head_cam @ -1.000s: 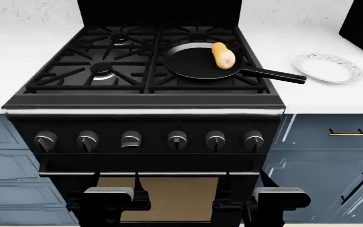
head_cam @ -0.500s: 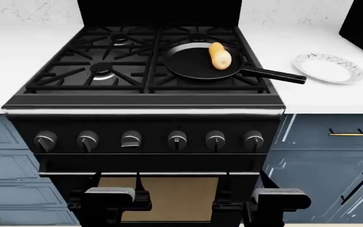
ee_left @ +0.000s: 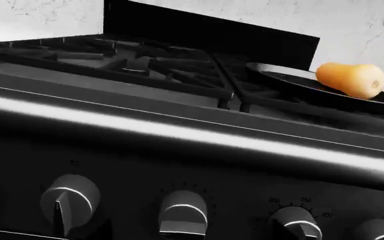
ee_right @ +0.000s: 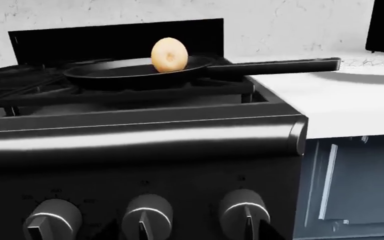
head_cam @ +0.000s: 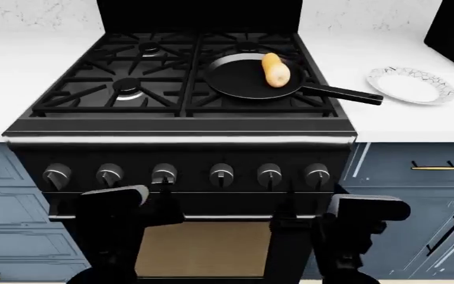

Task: Pick the squash from the pan and place it on the plate.

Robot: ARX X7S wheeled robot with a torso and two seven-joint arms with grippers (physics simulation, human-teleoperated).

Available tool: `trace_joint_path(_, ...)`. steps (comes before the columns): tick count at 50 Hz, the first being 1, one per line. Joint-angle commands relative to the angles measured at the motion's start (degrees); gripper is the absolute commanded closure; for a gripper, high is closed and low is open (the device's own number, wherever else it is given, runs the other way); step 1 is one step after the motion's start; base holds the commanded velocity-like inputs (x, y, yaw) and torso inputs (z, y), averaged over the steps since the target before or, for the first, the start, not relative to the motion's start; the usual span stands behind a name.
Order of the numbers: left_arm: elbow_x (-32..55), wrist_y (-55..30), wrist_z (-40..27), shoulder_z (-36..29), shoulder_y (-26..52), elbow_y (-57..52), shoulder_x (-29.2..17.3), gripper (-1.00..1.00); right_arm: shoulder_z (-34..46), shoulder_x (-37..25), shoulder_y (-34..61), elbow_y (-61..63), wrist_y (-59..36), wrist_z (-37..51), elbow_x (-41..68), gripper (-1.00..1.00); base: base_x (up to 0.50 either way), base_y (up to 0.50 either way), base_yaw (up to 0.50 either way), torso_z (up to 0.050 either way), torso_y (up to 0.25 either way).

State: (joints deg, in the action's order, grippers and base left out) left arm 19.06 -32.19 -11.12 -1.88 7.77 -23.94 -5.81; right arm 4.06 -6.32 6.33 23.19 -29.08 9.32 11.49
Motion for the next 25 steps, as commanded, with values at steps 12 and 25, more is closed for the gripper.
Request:
trace_joint_path(12,5.97,-21.18,-0.77,-5.17,29.95,-6.52,-4.46,-1.0,5.64,-6.09,28.82,9.87,-26.69,-0.27,3.93,-1.0,0.0,0.0,0.0,0.0,0.0)
trace_joint_path(25,6.23,-23.09,-1.23,-4.93,34.63,-2.29,-4.87,-1.0,-1.8,-3.4,37.78,3.05,-35.11,0.15,8.2,-1.0,0.0,0.0,0.0,0.0,0.0)
